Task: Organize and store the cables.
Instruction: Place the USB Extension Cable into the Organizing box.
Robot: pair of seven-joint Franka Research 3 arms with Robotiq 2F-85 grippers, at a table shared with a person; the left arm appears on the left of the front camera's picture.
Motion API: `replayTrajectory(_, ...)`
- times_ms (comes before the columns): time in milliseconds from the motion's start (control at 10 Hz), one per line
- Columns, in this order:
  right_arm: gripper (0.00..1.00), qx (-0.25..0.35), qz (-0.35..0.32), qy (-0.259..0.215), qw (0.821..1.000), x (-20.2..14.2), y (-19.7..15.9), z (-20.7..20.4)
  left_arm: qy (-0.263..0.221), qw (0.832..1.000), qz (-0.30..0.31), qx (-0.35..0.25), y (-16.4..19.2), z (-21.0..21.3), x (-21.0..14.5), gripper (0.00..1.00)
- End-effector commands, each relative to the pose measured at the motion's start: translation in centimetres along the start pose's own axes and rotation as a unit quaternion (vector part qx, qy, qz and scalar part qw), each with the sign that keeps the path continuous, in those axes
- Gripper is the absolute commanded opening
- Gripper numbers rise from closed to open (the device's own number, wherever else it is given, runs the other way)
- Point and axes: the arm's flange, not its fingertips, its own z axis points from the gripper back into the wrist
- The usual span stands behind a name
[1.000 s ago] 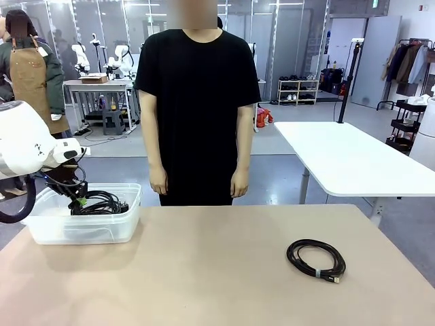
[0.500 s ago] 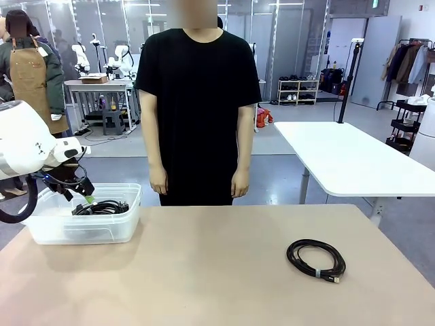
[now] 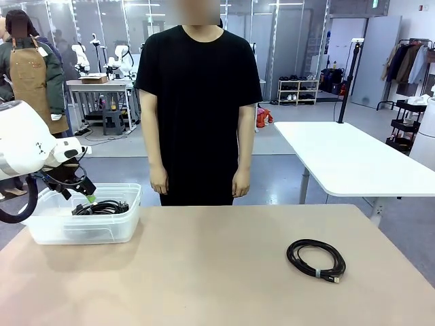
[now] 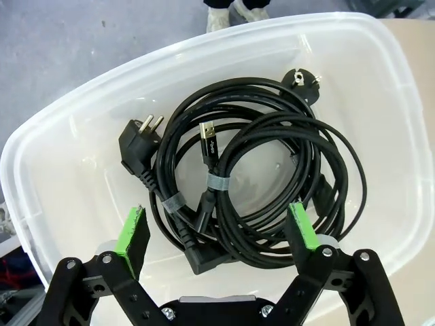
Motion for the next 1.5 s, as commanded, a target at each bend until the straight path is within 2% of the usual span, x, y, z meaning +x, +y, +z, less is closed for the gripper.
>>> replayTrajectory(0,1.00,-0.003,0.002,-0.001,1.000,0.1,-0.1,-0.1,0.001,1.000,0.012,0.003,0.2,0.0,0.0,1.00)
replayTrajectory(1000,1.00,-0.003,0.002,-0.001,1.000,0.1,-0.1,-0.1,0.000,1.000,0.009,0.000,0.0,0.0,0.0,1.00)
replayTrajectory(1100,1.00,-0.003,0.002,-0.001,1.000,0.1,-0.1,-0.1,-0.028,0.999,-0.044,0.006,-1.5,2.0,1.1,1.00)
replayTrajectory(1200,1.00,-0.003,0.002,-0.001,1.000,0.1,-0.1,-0.1,-0.041,0.997,-0.070,-0.011,-2.9,5.1,1.2,1.00)
replayTrajectory(1300,1.00,-0.003,0.002,-0.001,1.000,0.1,-0.1,-0.1,-0.064,0.993,-0.098,-0.027,-3.9,9.3,0.1,1.00)
replayTrajectory(1400,1.00,-0.003,0.002,-0.001,1.000,0.1,-0.1,-0.1,-0.067,0.990,-0.121,-0.022,-4.3,12.0,-1.7,1.00)
